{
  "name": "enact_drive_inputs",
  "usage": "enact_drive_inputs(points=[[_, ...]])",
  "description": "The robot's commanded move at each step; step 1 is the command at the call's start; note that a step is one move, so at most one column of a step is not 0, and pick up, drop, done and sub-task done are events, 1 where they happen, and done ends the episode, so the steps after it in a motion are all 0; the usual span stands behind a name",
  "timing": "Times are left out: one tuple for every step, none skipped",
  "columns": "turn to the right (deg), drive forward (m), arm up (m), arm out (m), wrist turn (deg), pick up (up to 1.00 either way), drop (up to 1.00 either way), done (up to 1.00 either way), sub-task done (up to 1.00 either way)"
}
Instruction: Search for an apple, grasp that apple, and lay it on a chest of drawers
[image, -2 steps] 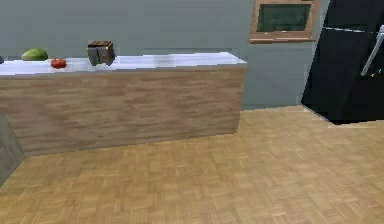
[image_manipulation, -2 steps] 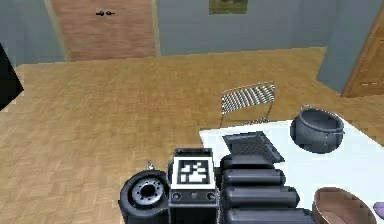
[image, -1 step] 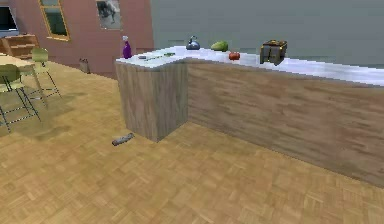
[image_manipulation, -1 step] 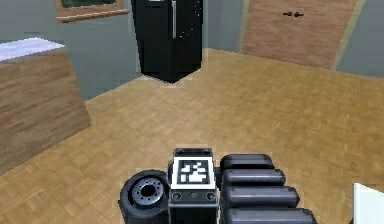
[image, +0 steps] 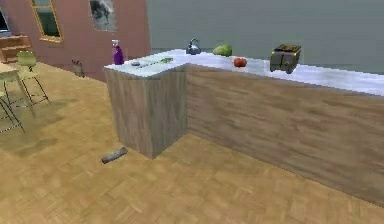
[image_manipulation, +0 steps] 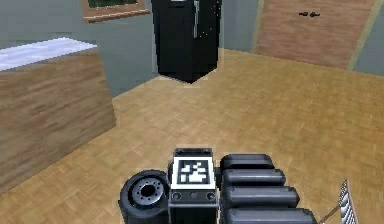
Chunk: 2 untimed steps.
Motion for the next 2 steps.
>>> enact_drive_inputs(points=[[45.0,0.00,0.00,0.00,0.0,0.00,0.00,0.00,0.00],[39.0,0.00,0.00,0.00,0.0,0.00,0.00,0.00,0.00]])
